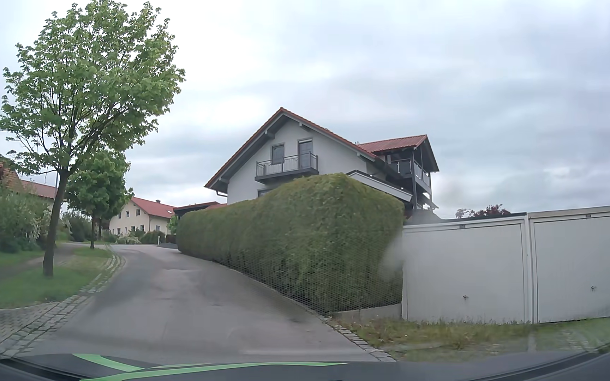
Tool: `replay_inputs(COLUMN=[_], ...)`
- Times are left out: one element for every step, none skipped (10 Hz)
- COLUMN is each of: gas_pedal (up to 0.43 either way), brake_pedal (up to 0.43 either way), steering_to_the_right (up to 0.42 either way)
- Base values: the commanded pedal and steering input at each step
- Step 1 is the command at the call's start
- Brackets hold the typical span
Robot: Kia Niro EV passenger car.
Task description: Follow the waypoints while adhering to traffic rules and regulations
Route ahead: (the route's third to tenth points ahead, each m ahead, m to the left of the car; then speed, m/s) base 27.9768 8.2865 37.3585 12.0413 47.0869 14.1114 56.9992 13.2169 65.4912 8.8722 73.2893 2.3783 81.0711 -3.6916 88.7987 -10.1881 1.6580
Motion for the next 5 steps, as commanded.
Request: replay_inputs(gas_pedal=[0.539,0.539,0.539,0.539,0.539], brake_pedal=[0.000,0.000,0.000,0.000,0.000], steering_to_the_right=[-0.291,-0.306,-0.326,-0.343,-0.351])
